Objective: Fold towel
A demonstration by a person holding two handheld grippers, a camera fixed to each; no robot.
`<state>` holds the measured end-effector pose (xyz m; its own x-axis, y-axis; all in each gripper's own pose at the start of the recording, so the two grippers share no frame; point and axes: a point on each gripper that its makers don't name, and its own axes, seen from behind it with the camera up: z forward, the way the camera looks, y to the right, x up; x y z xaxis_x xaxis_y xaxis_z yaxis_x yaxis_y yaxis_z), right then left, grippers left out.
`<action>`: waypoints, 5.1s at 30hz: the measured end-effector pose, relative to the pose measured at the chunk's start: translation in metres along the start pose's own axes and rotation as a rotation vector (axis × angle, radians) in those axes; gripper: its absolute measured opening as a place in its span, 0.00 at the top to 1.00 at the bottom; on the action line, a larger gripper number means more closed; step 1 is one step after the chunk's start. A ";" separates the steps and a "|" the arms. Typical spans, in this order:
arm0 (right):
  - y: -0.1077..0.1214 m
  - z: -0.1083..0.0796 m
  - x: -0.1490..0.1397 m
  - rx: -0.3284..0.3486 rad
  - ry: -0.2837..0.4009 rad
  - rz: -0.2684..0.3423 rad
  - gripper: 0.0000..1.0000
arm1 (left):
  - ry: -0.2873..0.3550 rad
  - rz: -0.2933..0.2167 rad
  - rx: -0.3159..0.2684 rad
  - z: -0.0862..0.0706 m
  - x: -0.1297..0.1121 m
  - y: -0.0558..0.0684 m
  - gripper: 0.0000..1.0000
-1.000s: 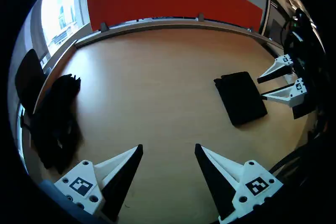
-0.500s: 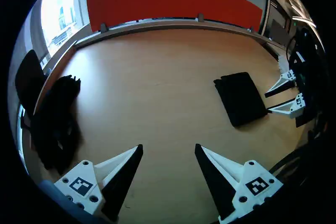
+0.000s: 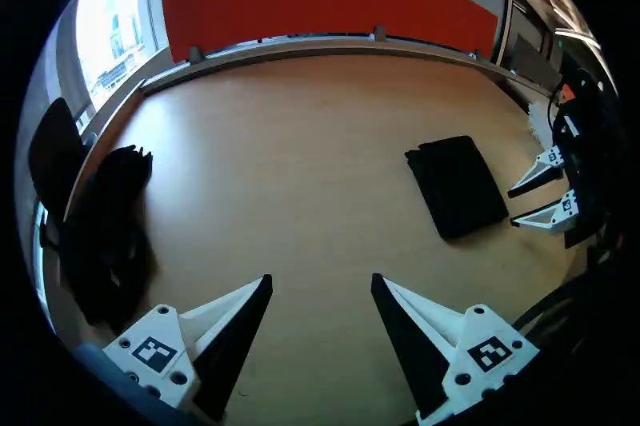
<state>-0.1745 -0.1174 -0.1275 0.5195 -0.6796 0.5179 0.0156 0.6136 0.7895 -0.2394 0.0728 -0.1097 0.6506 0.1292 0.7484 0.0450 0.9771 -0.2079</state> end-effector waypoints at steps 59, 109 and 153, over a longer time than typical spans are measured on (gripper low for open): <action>0.018 -0.031 0.083 -0.062 0.128 -0.016 0.96 | 0.023 0.010 -0.018 -0.001 0.004 0.004 0.08; 0.172 -0.140 0.112 -0.231 0.208 -0.033 0.96 | 0.052 0.054 -0.014 -0.003 0.032 0.014 0.08; 0.334 -0.185 0.040 -0.315 0.054 0.028 0.96 | 0.031 0.046 0.023 0.004 0.039 0.020 0.09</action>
<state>0.0093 0.1346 0.0955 0.5675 -0.6441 0.5130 0.2605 0.7314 0.6302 -0.2165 0.0979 -0.0818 0.6749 0.1688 0.7184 -0.0023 0.9740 -0.2266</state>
